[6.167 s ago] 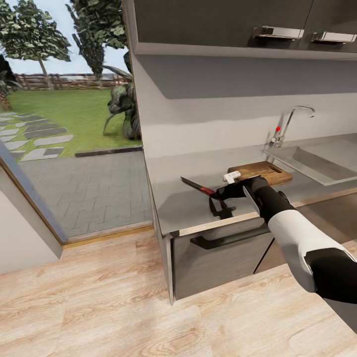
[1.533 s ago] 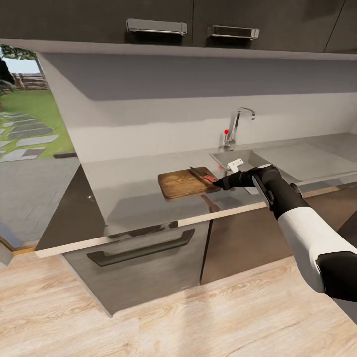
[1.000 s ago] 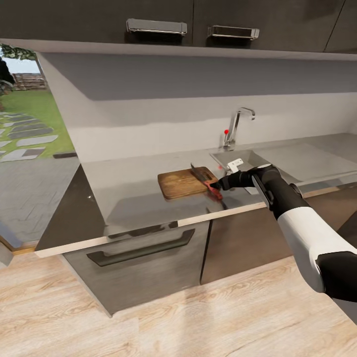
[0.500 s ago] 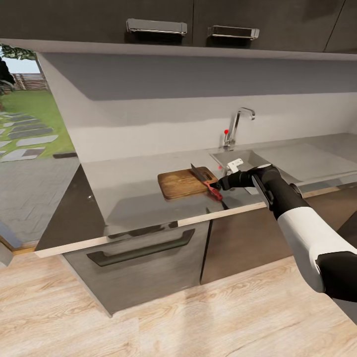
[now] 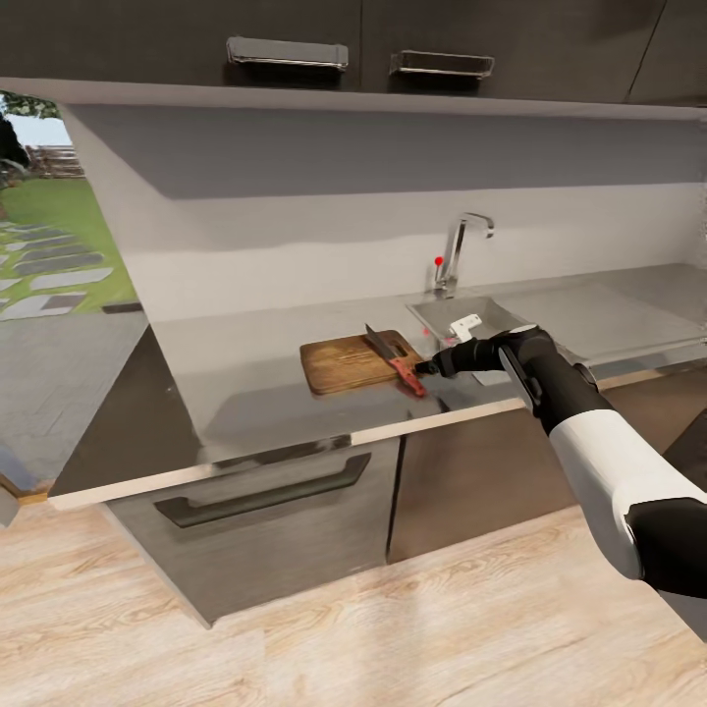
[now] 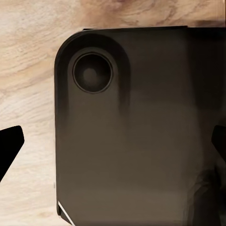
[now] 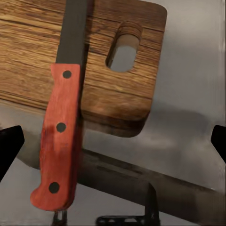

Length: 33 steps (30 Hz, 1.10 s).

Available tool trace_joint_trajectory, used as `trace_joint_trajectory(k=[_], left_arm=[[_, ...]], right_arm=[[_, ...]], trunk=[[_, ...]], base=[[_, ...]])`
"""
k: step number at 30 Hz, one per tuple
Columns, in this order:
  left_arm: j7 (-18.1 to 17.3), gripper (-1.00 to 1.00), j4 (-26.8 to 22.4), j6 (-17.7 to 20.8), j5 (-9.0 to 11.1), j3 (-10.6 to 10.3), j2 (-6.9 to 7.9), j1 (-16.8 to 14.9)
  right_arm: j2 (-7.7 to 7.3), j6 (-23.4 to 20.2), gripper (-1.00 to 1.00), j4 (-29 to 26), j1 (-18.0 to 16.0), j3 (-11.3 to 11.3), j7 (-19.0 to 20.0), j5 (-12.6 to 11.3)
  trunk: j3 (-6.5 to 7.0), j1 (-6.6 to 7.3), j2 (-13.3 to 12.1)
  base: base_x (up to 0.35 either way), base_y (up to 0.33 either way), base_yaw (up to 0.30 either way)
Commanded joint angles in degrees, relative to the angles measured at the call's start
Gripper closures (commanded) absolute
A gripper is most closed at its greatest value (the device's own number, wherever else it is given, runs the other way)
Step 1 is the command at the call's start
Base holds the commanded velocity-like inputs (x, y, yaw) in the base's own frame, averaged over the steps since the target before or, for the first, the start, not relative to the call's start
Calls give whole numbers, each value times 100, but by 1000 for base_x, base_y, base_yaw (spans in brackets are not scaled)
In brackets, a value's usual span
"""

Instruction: In the kitchen, take the Vidalia onion out of the sink, dice it on the chopping board with the paring knife, put the diced onion into the bowl on the countertop, then place both the paring knife and the chopping board into the sink.

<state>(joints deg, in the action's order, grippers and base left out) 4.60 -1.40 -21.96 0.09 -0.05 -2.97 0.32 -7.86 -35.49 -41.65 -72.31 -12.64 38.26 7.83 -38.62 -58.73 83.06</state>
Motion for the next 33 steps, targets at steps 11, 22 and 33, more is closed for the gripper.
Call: trace_joint_trajectory(k=[11, 22, 33], left_arm=[[24, -100, -9, -9, 0, -4, -2, 3], [24, -100, -9, -8, 0, -4, -2, 3], [24, -100, -9, -10, 0, -4, -2, 3]], right_arm=[[-5, -2, -100, -10, -2, -10, 41, 61], [-5, -2, -100, -10, -2, -10, 41, 61], [12, -2, -100, -10, -2, -13, 41, 61]], trunk=[[-4, 0, 2], [-4, 0, 2], [-4, 0, 2]], base=[[0, -275, 0], [0, -270, 0], [0, -186, 0]])
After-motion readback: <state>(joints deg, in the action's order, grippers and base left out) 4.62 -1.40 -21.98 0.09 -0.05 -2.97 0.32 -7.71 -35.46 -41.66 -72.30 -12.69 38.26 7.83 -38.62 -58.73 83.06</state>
